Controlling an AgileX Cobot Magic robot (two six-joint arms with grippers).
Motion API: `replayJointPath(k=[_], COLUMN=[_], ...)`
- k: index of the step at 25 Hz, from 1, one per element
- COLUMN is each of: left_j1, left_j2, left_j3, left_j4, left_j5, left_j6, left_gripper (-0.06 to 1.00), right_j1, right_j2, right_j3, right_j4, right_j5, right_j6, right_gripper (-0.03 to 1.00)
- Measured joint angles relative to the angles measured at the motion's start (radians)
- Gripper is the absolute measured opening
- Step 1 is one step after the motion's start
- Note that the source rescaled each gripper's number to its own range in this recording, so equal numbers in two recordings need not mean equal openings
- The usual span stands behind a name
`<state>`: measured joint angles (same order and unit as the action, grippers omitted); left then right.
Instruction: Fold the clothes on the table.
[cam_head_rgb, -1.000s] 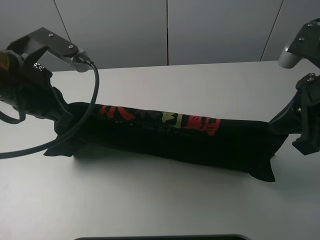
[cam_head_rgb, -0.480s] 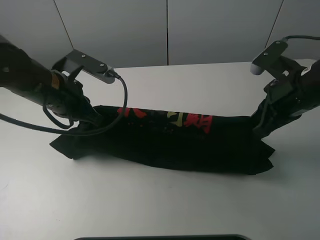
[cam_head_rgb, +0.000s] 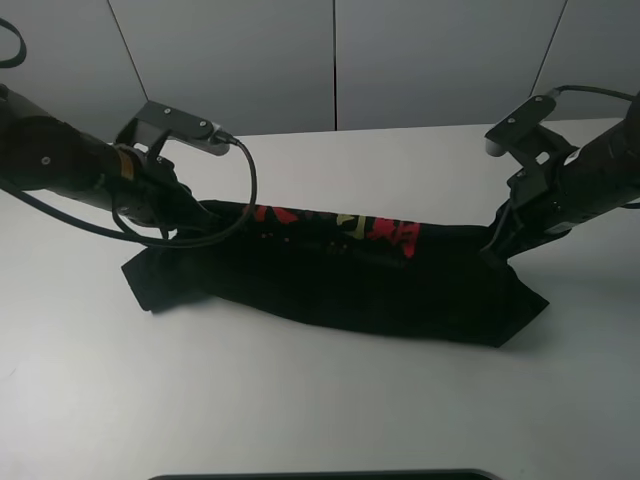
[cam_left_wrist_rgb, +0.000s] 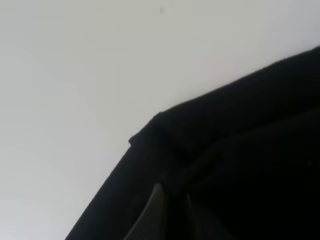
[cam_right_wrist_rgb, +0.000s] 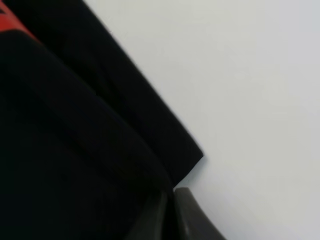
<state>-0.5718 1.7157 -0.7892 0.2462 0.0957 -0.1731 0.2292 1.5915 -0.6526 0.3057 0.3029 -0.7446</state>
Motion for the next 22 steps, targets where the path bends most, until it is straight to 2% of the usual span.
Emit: replayJointPath(k=[2, 3, 5, 6, 7, 8, 9, 10, 11, 14, 17, 22], left_j1=[0.002, 0.002, 0.002, 0.002, 0.002, 0.002, 0.002, 0.002, 0.002, 0.002, 0.002, 0.002], left_j2=[0.002, 0.005, 0.004, 0.004, 0.005, 0.007, 0.007, 0.007, 0.007, 0.009, 0.011, 0.020], left_j3=[0.000, 0.000, 0.000, 0.000, 0.000, 0.000, 0.000, 0.000, 0.000, -0.005, -0.059, -0.220], left_j4=[0.000, 0.000, 0.002, 0.000, -0.009, -0.025, -0.038, -0.050, -0.058, -0.065, -0.070, -0.093], left_j5=[-0.038, -0.051, -0.068, -0.073, -0.080, -0.088, -0.096, -0.096, -0.104, -0.072, 0.095, 0.414], left_j6=[-0.002, -0.002, -0.002, -0.002, -0.004, -0.004, -0.006, -0.006, -0.006, -0.036, -0.072, -0.080], left_gripper=[0.06, 0.13, 0.36, 0.53, 0.73, 0.87, 0.94, 0.96, 0.96, 0.97, 0.98, 0.98], right_j1=[0.000, 0.000, 0.000, 0.000, 0.000, 0.000, 0.000, 0.000, 0.000, 0.000, 0.000, 0.000], right_j2=[0.002, 0.002, 0.002, 0.002, 0.002, 0.002, 0.002, 0.002, 0.002, 0.002, 0.002, 0.002], right_j3=[0.000, 0.000, 0.000, 0.000, 0.000, 0.000, 0.000, 0.000, 0.000, 0.000, -0.004, -0.075], right_j4=[0.000, 0.000, 0.000, 0.000, 0.000, 0.000, 0.000, 0.000, 0.000, 0.000, 0.000, 0.000], right_j5=[-0.026, -0.041, -0.053, -0.055, -0.060, -0.065, -0.075, -0.084, -0.086, -0.075, -0.032, 0.128], right_j6=[0.001, 0.004, 0.004, 0.004, 0.006, 0.023, 0.053, 0.082, 0.104, 0.171, 0.251, 0.375], right_gripper=[0.00, 0.03, 0.16, 0.29, 0.47, 0.68, 0.84, 0.93, 0.97, 1.00, 1.00, 1.00])
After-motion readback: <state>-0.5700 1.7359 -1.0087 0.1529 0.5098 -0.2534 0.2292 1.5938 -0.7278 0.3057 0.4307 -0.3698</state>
